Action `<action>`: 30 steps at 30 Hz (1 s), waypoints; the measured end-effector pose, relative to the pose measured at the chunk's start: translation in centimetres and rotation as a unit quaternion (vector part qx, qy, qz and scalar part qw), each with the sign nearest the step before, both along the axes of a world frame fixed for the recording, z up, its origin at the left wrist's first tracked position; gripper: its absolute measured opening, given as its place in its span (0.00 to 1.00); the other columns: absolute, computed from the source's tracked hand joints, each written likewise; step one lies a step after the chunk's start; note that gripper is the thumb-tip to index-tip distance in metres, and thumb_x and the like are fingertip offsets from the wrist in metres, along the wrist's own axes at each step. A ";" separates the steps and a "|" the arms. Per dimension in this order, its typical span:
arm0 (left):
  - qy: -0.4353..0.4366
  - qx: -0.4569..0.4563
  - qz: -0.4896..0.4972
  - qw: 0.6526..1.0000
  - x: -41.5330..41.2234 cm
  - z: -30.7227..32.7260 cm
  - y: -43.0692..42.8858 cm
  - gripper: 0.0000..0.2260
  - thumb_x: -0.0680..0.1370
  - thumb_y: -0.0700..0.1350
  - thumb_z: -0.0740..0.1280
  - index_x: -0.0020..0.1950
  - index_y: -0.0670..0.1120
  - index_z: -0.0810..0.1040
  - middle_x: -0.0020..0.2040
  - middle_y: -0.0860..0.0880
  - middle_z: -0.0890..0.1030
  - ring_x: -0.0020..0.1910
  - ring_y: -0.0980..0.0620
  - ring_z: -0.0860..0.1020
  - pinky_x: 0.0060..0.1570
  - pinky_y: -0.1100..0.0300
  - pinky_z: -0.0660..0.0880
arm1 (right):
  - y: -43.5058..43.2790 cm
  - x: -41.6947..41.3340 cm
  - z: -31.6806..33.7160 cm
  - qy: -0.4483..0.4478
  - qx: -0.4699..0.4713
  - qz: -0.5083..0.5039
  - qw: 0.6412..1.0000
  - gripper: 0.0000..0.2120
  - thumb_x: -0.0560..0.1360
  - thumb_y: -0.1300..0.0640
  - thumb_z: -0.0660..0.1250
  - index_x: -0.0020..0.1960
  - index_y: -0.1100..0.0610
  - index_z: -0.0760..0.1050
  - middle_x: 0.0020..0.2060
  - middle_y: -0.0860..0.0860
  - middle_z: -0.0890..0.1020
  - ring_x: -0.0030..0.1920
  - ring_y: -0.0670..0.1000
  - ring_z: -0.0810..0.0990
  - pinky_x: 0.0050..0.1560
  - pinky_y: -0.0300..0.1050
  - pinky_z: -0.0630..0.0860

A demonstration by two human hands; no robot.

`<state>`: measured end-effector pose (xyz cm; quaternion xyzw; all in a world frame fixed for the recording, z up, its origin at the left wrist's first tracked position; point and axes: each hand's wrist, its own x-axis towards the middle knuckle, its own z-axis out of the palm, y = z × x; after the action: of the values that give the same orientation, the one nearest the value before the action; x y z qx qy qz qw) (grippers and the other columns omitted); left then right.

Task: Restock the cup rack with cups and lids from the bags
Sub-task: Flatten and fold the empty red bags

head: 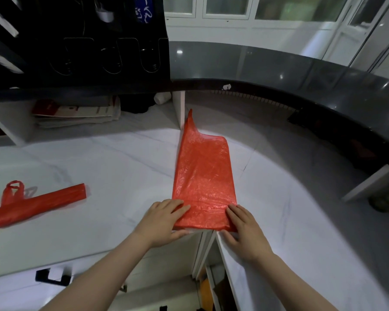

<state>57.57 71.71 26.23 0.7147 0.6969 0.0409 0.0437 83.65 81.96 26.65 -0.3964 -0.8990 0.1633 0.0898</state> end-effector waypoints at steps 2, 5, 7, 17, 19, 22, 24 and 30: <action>0.001 0.020 -0.004 1.000 0.3 -0.1 -0.2 0.33 0.74 0.68 0.51 0.74 0.54 0.63 0.72 0.49 0.68 0.70 0.48 0.67 0.67 0.50 0.63 | 0.0 0.0 0.0 0.002 -0.005 -0.004 1.000 0.35 0.76 0.36 0.59 0.77 0.51 0.57 0.76 0.46 0.59 0.76 0.48 0.53 0.71 0.37 0.43; -0.016 0.014 -0.006 1.000 0.3 0.0 -0.3 0.29 0.74 0.59 0.52 0.74 0.54 0.64 0.72 0.49 0.68 0.70 0.48 0.67 0.67 0.50 0.64 | 0.0 -0.1 0.1 0.016 -0.003 -0.011 1.000 0.33 0.76 0.38 0.60 0.76 0.50 0.59 0.75 0.46 0.61 0.75 0.47 0.55 0.70 0.34 0.42; -0.039 -0.007 -0.005 0.999 -0.1 0.3 0.0 0.29 0.73 0.54 0.55 0.75 0.54 0.62 0.73 0.51 0.66 0.70 0.49 0.66 0.67 0.52 0.63 | 0.1 -0.2 0.1 0.030 -0.004 -0.016 0.999 0.32 0.76 0.38 0.60 0.75 0.51 0.61 0.74 0.46 0.62 0.75 0.47 0.56 0.70 0.34 0.44; -0.329 0.042 0.164 0.929 0.7 0.9 -0.1 0.23 0.71 0.32 0.66 0.59 0.54 0.81 0.64 0.57 0.76 0.62 0.60 0.72 0.61 0.71 0.62 | 0.3 0.2 0.5 0.076 -0.028 -0.039 0.996 0.32 0.71 0.39 0.69 0.71 0.50 0.69 0.65 0.44 0.73 0.66 0.45 0.68 0.64 0.31 0.57; -0.342 0.036 0.179 0.922 0.7 1.1 -0.1 0.23 0.71 0.32 0.65 0.59 0.54 0.80 0.62 0.58 0.77 0.61 0.60 0.73 0.60 0.70 0.65 | 0.3 0.1 0.5 0.093 -0.013 -0.063 0.994 0.24 0.72 0.46 0.70 0.66 0.50 0.75 0.60 0.44 0.77 0.61 0.45 0.73 0.59 0.26 0.59; -0.340 0.042 0.202 0.918 0.6 1.5 0.1 0.19 0.74 0.36 0.65 0.60 0.55 0.79 0.55 0.59 0.79 0.53 0.59 0.76 0.51 0.69 0.69 | 0.2 -0.6 0.7 0.119 -0.016 -0.092 0.989 0.13 0.70 0.53 0.71 0.54 0.49 0.81 0.51 0.40 0.79 0.54 0.42 0.74 0.51 0.26 0.63; -0.345 0.062 0.210 0.913 0.7 1.5 0.4 0.12 0.76 0.39 0.66 0.56 0.52 0.81 0.50 0.57 0.81 0.48 0.58 0.77 0.48 0.66 0.72 | 0.3 -1.1 1.2 0.153 -0.044 -0.129 0.979 0.04 0.71 0.51 0.70 0.45 0.45 0.82 0.45 0.36 0.77 0.50 0.40 0.72 0.46 0.29 0.67; -0.302 0.091 0.260 0.913 0.8 1.0 1.3 0.08 0.76 0.46 0.68 0.38 0.49 0.75 0.36 0.53 0.75 0.38 0.52 0.74 0.36 0.60 0.67 | 2.0 -1.9 1.7 0.160 -0.105 -0.178 0.965 0.06 0.75 0.53 0.65 0.39 0.48 0.75 0.35 0.43 0.79 0.38 0.45 0.77 0.38 0.43 0.74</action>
<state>58.37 73.04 27.20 0.4626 0.8051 0.3280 0.1741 81.77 83.97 28.33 -0.5261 -0.7656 0.2997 0.2175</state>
